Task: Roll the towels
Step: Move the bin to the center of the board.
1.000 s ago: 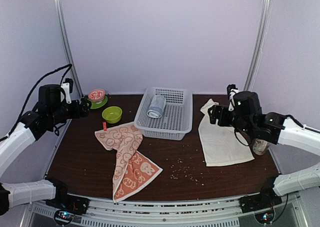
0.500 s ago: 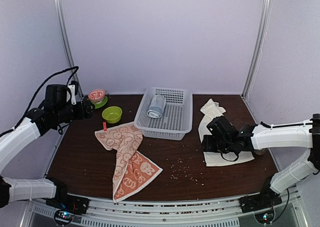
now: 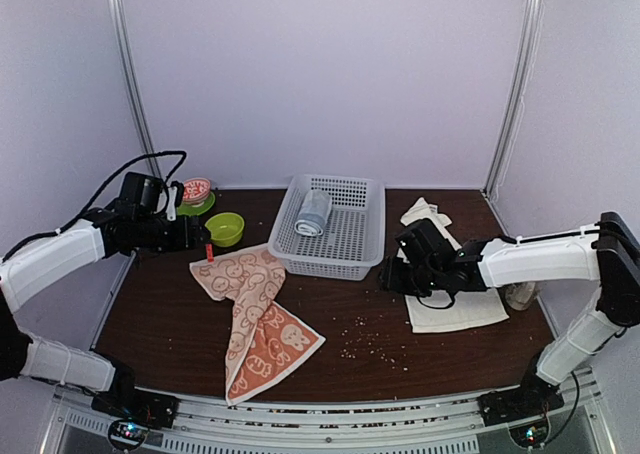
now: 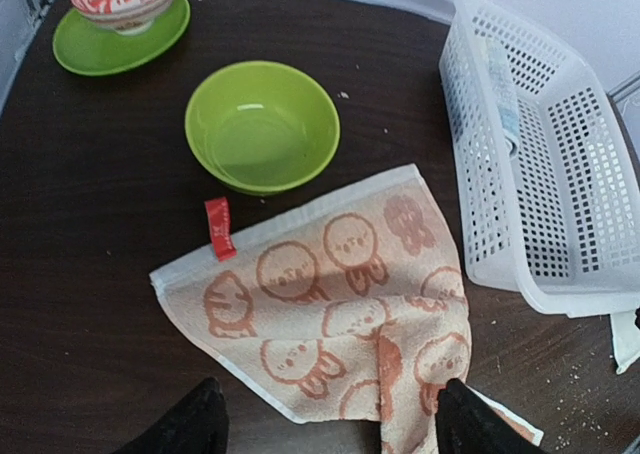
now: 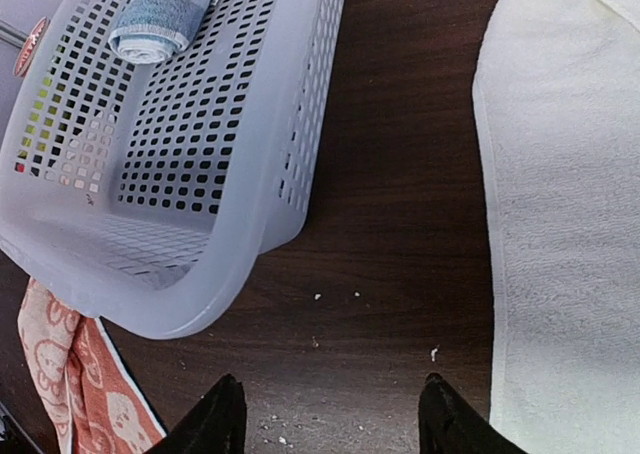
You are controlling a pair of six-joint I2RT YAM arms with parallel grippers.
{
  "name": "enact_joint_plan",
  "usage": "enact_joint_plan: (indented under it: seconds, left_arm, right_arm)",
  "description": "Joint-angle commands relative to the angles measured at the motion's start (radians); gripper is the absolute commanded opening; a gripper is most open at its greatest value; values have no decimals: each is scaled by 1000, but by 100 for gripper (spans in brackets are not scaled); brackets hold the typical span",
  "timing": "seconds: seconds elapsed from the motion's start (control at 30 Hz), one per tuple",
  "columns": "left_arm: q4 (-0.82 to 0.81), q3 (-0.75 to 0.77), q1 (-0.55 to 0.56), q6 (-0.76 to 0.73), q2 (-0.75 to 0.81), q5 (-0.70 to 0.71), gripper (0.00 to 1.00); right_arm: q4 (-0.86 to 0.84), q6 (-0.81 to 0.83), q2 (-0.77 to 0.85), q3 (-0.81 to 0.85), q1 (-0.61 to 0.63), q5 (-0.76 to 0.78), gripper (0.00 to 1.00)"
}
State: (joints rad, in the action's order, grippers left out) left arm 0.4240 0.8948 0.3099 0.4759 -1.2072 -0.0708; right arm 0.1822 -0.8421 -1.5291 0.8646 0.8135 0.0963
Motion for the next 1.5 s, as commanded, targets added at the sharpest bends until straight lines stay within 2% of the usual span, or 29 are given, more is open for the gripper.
enact_joint_plan:
  seconds: [0.0,0.2,0.4,0.57,1.03,1.13,1.3,1.47]
  left_arm:
    - [-34,13,6,55,-40,-106,73]
    - [43,73,6,2,26,2,73]
    - [103,103,6,-49,38,71,74]
    - [91,80,6,-50,36,77,74]
    - [68,58,6,-29,26,66,73]
    - [68,51,6,-28,33,72,73]
    - [100,41,6,-19,70,85,73]
    - [102,-37,6,29,182,79,73]
  right_arm:
    - [-31,20,-46,53,16,-113,59]
    - [-69,-4,-146,120,22,-158,58]
    - [-76,-25,-250,232,17,-80,55]
    - [-59,-29,-297,283,-2,-23,54]
    - [-28,-28,-426,458,-44,-23,53]
    - [-21,-12,-429,473,-53,-28,56]
    - [18,95,-357,449,-30,-181,72]
    - [167,192,-247,371,84,-256,72]
